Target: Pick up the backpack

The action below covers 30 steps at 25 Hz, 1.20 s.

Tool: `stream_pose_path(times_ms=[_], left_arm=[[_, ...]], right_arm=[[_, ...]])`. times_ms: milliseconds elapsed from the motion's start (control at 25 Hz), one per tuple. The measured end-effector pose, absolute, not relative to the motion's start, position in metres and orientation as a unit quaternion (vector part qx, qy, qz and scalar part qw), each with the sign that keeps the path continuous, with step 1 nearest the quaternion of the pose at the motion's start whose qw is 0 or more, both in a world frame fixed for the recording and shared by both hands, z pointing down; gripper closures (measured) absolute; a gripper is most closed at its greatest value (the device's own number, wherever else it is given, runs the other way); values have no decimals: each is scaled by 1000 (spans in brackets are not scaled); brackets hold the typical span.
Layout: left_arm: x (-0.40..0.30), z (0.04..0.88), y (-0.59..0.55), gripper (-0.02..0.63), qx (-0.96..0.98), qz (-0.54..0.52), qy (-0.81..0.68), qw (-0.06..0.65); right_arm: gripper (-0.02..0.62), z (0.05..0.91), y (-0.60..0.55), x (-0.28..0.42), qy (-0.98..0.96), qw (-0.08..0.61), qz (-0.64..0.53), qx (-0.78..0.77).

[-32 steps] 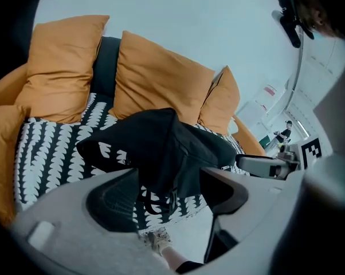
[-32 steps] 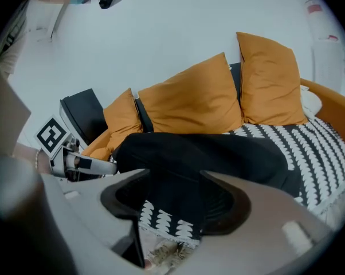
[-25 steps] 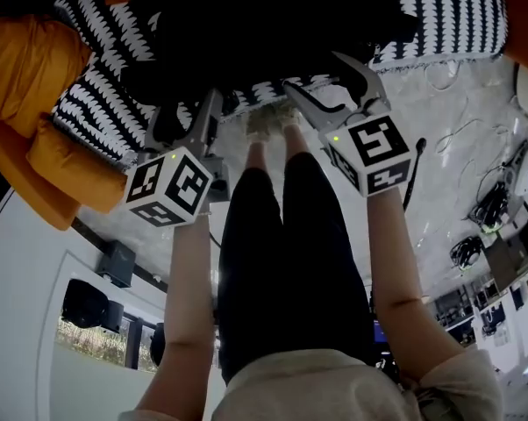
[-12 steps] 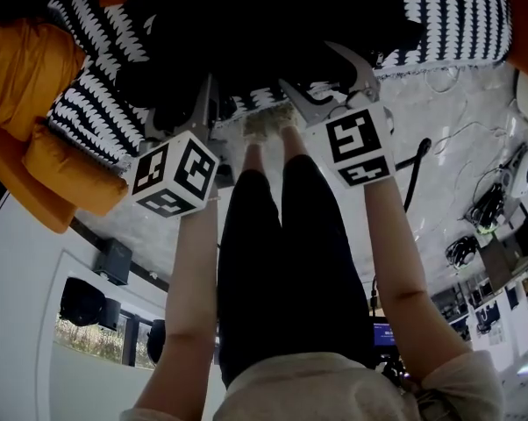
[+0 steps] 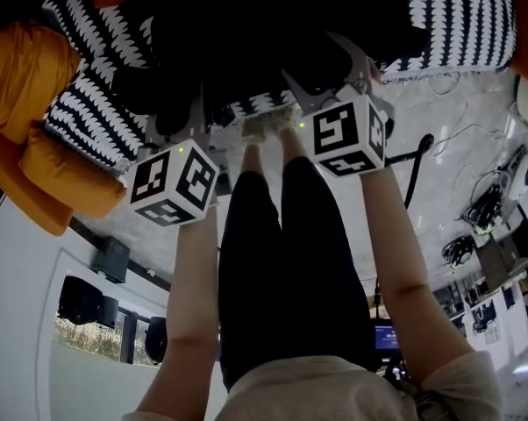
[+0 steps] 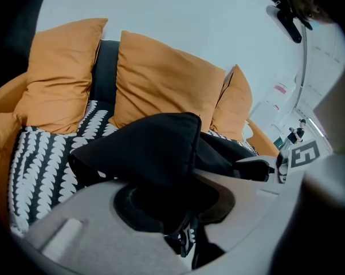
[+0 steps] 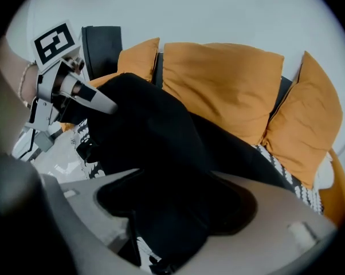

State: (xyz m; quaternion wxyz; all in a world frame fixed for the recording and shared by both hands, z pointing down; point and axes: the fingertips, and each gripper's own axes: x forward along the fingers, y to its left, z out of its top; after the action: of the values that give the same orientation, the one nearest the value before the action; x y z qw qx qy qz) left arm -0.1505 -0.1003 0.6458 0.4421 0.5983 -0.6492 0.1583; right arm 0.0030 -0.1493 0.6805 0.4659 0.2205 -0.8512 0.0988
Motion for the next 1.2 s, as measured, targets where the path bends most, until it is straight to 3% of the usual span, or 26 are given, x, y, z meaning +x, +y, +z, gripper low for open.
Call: stream_pose_path(times_ms=[320, 760, 1200], left_arm=[[-158, 634, -104, 518, 592, 119, -659, 448], [-155, 637, -105, 525, 608, 90, -650, 446], [-154, 626, -102, 525, 606, 55, -654, 449]], right_arm=[[255, 691, -156, -1, -842, 503, 17, 197], [257, 715, -166, -9, -845, 505, 59, 169], [499, 700, -153, -15, -846, 494, 84, 180]])
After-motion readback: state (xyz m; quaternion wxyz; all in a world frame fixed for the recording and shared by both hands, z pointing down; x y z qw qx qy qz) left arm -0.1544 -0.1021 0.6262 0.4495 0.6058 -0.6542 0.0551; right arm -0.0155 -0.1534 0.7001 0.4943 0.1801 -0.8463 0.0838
